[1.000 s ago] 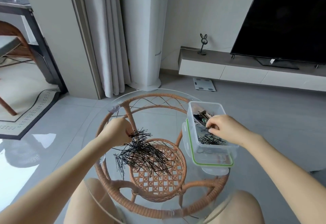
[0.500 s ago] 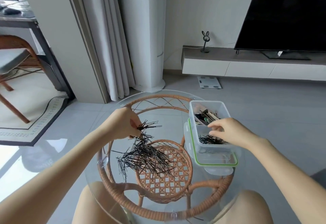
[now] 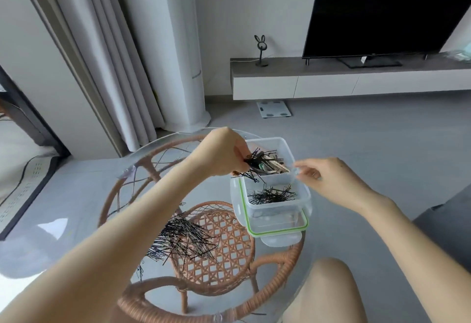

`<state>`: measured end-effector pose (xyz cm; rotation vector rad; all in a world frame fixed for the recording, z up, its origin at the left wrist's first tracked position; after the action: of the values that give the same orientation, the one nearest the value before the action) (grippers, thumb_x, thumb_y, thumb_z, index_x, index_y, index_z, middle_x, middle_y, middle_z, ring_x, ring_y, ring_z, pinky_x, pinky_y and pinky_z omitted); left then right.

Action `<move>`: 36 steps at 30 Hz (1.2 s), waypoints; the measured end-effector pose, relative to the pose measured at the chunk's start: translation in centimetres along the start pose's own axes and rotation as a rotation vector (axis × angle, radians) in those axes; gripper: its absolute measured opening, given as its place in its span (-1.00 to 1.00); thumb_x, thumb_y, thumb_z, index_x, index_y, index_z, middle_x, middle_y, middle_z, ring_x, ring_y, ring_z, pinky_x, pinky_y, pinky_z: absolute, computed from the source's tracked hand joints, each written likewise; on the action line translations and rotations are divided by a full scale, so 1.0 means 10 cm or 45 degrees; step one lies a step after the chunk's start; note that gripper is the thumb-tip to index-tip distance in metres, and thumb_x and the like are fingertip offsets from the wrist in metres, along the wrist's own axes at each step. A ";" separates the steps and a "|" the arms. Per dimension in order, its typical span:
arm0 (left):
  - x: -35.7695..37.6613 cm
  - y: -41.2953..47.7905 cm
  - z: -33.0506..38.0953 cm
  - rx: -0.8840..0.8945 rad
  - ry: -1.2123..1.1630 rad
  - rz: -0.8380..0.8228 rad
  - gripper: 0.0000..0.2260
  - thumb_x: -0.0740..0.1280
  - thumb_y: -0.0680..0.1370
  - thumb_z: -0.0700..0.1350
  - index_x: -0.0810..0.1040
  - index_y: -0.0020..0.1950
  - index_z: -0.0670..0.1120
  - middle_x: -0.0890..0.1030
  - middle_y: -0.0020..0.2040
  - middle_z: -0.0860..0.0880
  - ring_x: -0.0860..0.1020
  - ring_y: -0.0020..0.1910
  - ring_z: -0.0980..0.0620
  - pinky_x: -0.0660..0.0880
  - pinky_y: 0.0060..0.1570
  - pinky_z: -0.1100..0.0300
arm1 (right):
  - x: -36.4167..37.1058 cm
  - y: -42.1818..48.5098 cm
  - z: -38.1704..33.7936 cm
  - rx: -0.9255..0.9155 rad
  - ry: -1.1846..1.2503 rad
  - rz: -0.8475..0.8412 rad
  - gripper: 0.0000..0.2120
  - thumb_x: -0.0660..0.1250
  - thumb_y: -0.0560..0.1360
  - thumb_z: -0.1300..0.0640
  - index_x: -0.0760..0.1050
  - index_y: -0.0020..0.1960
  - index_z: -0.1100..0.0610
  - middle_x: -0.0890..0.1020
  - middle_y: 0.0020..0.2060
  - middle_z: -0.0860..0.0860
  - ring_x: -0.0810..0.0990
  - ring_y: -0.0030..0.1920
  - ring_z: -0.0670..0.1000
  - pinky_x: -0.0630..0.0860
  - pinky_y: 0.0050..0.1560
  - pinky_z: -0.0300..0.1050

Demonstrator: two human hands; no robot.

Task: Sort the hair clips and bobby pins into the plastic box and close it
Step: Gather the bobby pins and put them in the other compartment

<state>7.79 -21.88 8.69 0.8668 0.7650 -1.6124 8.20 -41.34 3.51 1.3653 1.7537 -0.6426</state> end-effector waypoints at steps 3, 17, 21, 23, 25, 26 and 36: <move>0.28 0.19 0.15 0.037 0.013 -0.037 -0.84 0.43 0.38 -0.21 0.68 -0.06 -0.15 0.70 -0.12 -0.13 0.65 -0.11 -0.11 0.58 -0.02 0.11 | -0.06 -0.06 0.08 0.003 -0.016 0.048 -0.75 0.35 0.47 0.19 0.58 0.14 0.09 0.68 -0.11 0.02 0.62 -0.10 0.02 0.42 -0.08 -0.25; 1.09 0.38 0.00 0.148 0.253 -0.242 -0.79 0.37 0.44 -0.27 0.63 0.06 -0.15 0.67 0.01 -0.10 0.60 0.01 -0.08 0.49 -0.07 0.21 | 0.22 -0.12 0.10 -0.096 -0.120 0.015 -0.82 0.34 0.47 0.11 0.61 0.06 0.08 0.67 -0.13 0.02 0.57 -0.12 0.01 0.47 -0.04 -0.12; 1.27 0.36 0.01 0.189 0.423 -0.461 -0.69 0.31 0.45 -0.34 0.61 0.13 -0.08 0.64 0.07 -0.06 0.58 0.06 -0.08 0.55 0.05 0.11 | 0.33 -0.12 0.04 -0.136 -0.165 -0.021 -0.82 0.30 0.49 0.08 0.61 0.04 0.07 0.66 -0.15 0.03 0.57 -0.06 0.06 0.46 -0.07 -0.10; 1.31 0.33 0.03 0.218 0.454 -0.576 -0.60 0.23 0.45 -0.41 0.58 0.19 -0.07 0.64 0.11 -0.04 0.57 0.09 -0.04 0.51 0.02 0.22 | 0.37 -0.12 0.04 -0.139 -0.179 -0.040 -0.81 0.29 0.50 0.08 0.61 0.06 0.06 0.66 -0.12 0.03 0.57 -0.05 0.05 0.43 -0.08 -0.13; 1.28 0.31 0.07 0.251 0.444 -0.635 -0.56 0.21 0.46 -0.43 0.55 0.23 -0.06 0.60 0.19 -0.04 0.54 0.15 -0.03 0.47 0.04 0.26 | 0.36 -0.12 0.03 -0.131 -0.191 -0.043 -0.80 0.29 0.50 0.08 0.60 0.07 0.05 0.66 -0.10 0.03 0.57 -0.03 0.05 0.45 -0.06 -0.10; 1.24 0.29 0.09 0.267 0.422 -0.641 -0.57 0.24 0.47 -0.42 0.55 0.24 -0.05 0.58 0.22 -0.05 0.53 0.18 -0.03 0.47 0.11 0.22 | 0.36 -0.13 0.01 -0.137 -0.197 -0.031 -0.80 0.29 0.50 0.09 0.60 0.08 0.06 0.66 -0.10 0.03 0.57 -0.03 0.06 0.46 -0.05 -0.09; 0.09 -0.16 -0.61 0.025 0.072 0.020 -0.82 0.36 0.49 -0.15 0.62 0.08 -0.05 0.67 0.02 -0.01 0.58 -0.12 0.11 0.50 0.00 0.30 | 0.57 -0.30 -0.83 -0.353 0.081 -0.053 -0.74 0.44 0.40 0.10 0.60 0.08 0.13 0.65 -0.06 -0.01 0.52 -0.14 -0.13 0.44 -0.13 -0.37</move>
<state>7.02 -16.95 4.75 0.9335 0.7811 -1.5896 2.45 -32.60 3.04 1.1711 1.8483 -0.3639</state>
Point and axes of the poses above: each hand's wrist, its own y-axis towards the middle knuckle, its own x-axis out of the palm, z = x × y, the point moved 8 cm from there along y, towards the middle knuckle
